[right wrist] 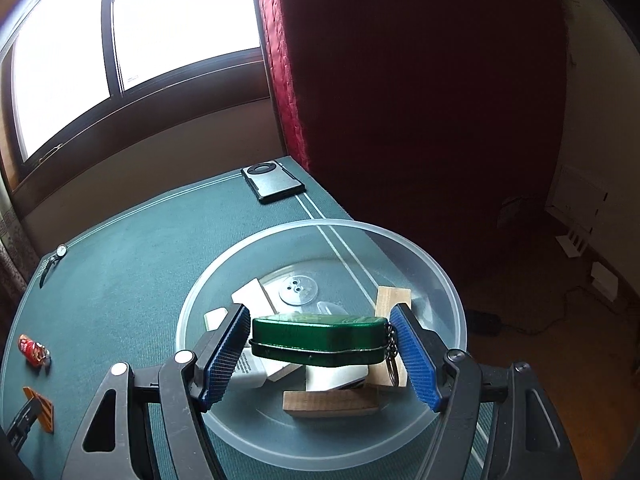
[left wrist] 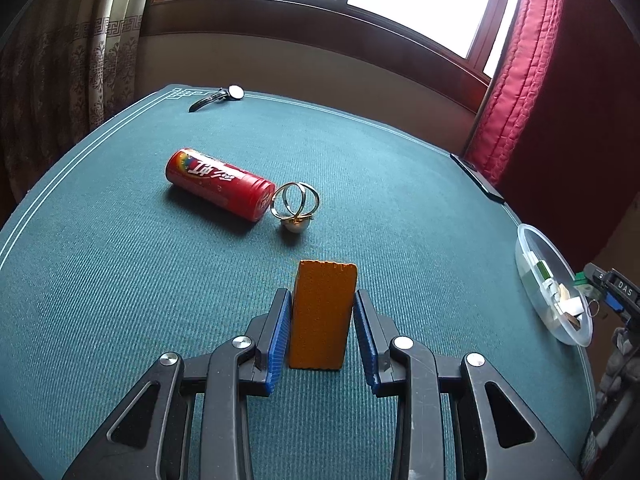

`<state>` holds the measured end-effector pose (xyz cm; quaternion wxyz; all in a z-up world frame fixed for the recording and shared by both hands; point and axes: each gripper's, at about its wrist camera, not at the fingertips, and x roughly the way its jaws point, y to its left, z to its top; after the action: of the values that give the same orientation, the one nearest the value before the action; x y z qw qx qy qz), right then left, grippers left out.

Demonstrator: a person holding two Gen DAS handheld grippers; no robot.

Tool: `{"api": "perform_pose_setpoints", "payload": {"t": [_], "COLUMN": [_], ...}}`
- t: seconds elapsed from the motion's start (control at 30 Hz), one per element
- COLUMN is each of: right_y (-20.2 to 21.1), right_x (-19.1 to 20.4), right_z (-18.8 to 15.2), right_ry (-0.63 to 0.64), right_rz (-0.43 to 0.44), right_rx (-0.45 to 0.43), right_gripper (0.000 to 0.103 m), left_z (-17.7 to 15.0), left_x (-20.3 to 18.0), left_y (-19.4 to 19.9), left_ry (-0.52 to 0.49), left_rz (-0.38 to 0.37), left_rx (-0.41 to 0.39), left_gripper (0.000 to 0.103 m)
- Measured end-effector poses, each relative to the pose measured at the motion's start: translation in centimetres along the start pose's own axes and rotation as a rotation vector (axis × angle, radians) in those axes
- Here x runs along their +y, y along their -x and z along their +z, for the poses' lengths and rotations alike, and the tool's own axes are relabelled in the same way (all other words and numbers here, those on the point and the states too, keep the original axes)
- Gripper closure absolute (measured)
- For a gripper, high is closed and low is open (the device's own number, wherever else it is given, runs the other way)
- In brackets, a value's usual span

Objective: Organize rigid objects
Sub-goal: 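Carry the green keychain case into the bowl and open the right tool, then carry the orange triangular block toward the bowl with the left tool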

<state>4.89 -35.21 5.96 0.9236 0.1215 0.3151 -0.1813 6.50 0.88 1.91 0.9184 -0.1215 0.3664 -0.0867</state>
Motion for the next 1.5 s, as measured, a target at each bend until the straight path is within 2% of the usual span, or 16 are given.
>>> {"api": "perform_pose_setpoints", "payload": {"t": [0.07, 0.43, 0.6, 0.9, 1.07, 1.23, 1.33, 1.5], "right_y": [0.0, 1.5, 2.8, 4.6, 4.7, 4.7, 4.7, 4.5], "right_x": [-0.4, -2.9, -3.6, -3.9, -4.3, -4.9, -5.1, -4.9], "right_z": [0.0, -2.1, -3.2, -3.3, -3.9, -4.7, -5.1, -5.9], "right_ry": [-0.017, -0.048, -0.043, -0.028, -0.019, -0.023, -0.026, -0.008], "right_rz": [0.008, -0.012, -0.033, -0.032, -0.027, -0.022, -0.013, 0.015], "right_rx": [0.005, 0.012, -0.016, -0.097, -0.112, -0.119, -0.116, -0.102], "right_gripper": [0.024, 0.024, 0.024, 0.024, 0.024, 0.024, 0.024, 0.023], "left_z": [-0.1, -0.3, -0.5, -0.1, -0.3, -0.7, -0.7, -0.9], "left_x": [-0.1, -0.5, -1.6, -6.3, -8.6, -9.7, -9.0, -7.4], "left_y": [0.1, 0.4, 0.6, 1.6, 1.7, 1.7, 1.5, 0.3], "left_ry": [-0.003, -0.012, -0.025, -0.108, -0.145, -0.166, -0.155, -0.128], "left_rz": [-0.003, 0.000, -0.025, -0.095, -0.121, -0.097, -0.040, 0.029], "left_rx": [0.000, 0.010, 0.027, 0.018, 0.029, 0.026, 0.011, 0.040], "left_gripper": [0.070, 0.070, 0.070, 0.070, 0.070, 0.070, 0.069, 0.069]}}
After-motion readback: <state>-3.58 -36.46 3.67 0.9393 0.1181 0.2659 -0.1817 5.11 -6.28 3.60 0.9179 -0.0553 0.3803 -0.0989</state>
